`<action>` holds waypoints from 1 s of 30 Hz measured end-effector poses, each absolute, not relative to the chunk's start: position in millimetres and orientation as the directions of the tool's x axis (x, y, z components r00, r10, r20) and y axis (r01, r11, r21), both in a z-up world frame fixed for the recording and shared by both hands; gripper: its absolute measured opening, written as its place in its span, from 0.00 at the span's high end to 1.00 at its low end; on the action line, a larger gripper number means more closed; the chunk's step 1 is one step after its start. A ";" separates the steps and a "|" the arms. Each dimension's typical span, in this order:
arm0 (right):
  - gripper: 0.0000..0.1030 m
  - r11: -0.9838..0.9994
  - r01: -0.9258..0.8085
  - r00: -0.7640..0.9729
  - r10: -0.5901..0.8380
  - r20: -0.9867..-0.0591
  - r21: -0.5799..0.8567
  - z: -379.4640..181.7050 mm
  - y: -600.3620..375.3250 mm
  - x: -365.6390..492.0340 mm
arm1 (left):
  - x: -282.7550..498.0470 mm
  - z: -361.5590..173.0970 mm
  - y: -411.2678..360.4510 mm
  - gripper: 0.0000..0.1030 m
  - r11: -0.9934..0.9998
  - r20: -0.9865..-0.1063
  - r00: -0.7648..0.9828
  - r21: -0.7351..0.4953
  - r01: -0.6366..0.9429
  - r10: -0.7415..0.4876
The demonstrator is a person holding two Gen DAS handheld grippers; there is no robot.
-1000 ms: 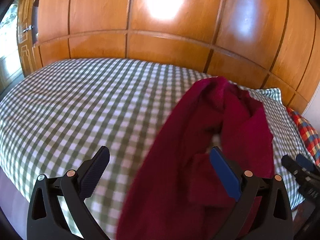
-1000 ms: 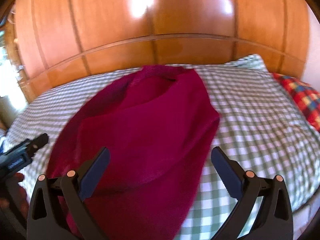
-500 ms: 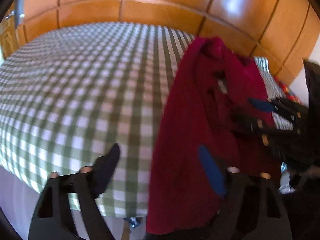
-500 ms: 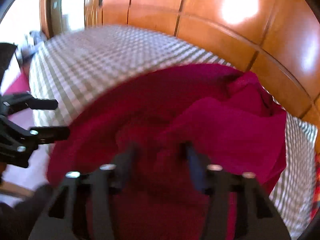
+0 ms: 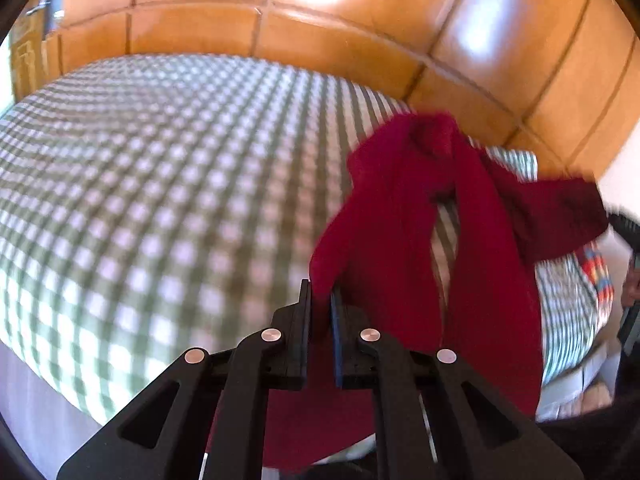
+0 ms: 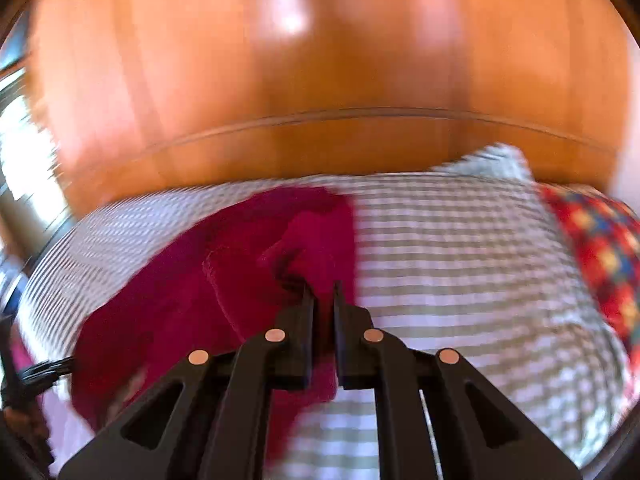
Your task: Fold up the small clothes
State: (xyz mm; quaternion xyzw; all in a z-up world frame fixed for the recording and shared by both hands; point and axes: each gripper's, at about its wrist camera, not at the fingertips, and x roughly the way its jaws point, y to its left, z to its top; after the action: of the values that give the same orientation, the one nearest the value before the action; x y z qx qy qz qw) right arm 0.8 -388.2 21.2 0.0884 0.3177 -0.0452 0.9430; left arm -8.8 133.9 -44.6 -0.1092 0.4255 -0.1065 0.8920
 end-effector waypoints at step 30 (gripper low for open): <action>0.37 0.668 -0.017 0.127 0.739 -0.661 0.744 -147.5 -318.2 -76.5 | 52.8 -27.6 146.3 0.31 0.977 -0.713 0.699 -0.188 -0.103 -0.063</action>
State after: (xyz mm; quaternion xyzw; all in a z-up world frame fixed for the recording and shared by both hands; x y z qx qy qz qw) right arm -76.5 -318.2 -147.5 0.3005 0.6008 0.2749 0.6879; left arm 52.8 146.3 -27.6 -0.1076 0.3880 0.0109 0.9153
